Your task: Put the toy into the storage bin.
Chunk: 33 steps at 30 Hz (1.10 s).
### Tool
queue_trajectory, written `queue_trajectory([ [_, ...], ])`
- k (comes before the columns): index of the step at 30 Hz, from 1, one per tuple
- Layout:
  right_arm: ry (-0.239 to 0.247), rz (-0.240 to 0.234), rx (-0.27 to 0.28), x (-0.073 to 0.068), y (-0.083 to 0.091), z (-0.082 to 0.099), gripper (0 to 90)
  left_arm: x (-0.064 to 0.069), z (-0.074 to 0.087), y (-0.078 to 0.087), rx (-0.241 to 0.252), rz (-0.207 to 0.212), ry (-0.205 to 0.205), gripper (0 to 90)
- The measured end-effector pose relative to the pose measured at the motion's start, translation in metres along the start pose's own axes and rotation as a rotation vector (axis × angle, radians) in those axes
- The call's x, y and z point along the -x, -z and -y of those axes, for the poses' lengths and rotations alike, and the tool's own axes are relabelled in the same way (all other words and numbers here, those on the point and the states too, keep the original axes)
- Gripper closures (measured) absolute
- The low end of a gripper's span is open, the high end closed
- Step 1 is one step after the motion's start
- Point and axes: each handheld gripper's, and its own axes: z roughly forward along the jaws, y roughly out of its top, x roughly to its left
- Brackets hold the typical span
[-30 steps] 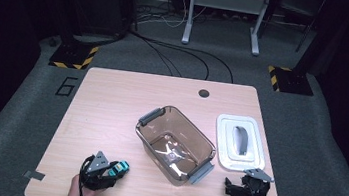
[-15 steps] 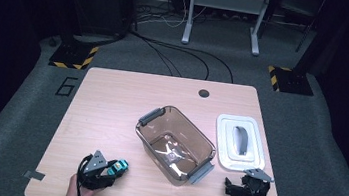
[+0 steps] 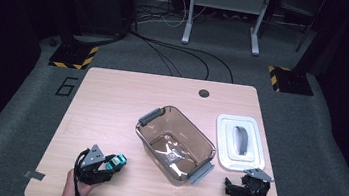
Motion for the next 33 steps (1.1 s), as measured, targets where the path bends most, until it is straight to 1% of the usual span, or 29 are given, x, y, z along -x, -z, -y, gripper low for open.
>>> queue_trajectory([
  [5, 0.000, 0.000, 0.000, 0.000, 0.000, 0.000, 0.1, -0.001, -0.007, 0.004, 0.005, 0.005, -0.011, 52.7],
  [6, 0.000, 0.000, 0.000, 0.000, 0.000, 0.000, 0.1, -0.001, -0.008, 0.004, 0.010, 0.004, -0.006, 52.7],
  [11, 0.001, 0.000, 0.000, 0.000, 0.000, 0.000, 0.1, -0.004, -0.015, 0.008, 0.012, 0.007, -0.021, 52.7],
  [15, 0.000, 0.000, 0.000, 0.000, 0.000, 0.000, 0.1, -0.004, -0.020, 0.010, 0.021, 0.006, -0.020, 52.7],
  [16, 0.000, 0.000, 0.000, 0.000, 0.000, 0.000, 0.1, -0.004, -0.022, 0.011, 0.018, 0.006, -0.028, 52.7],
  [21, 0.000, 0.000, 0.000, 0.000, 0.000, 0.000, 0.1, -0.004, -0.027, 0.012, 0.031, -0.001, -0.035, 52.7],
  [24, 0.000, 0.000, 0.000, 0.000, 0.000, 0.000, 0.1, -0.005, -0.032, 0.014, 0.031, 0.001, -0.047, 52.7],
  [26, 0.000, 0.000, 0.000, 0.000, 0.000, 0.000, 0.1, -0.005, -0.035, 0.015, 0.035, 0.001, -0.048, 52.7],
  [30, 0.001, 0.000, 0.000, 0.000, 0.000, 0.000, 0.1, -0.005, -0.042, 0.016, 0.045, -0.007, -0.068, 52.7],
  [31, 0.001, 0.000, 0.000, 0.000, 0.000, 0.000, 0.1, -0.005, -0.043, 0.017, 0.040, -0.001, -0.071, 52.7],
  [33, 0.000, 0.000, 0.000, 0.000, 0.000, 0.000, 0.1, -0.005, -0.047, 0.018, 0.045, -0.003, -0.077, 52.7],
])
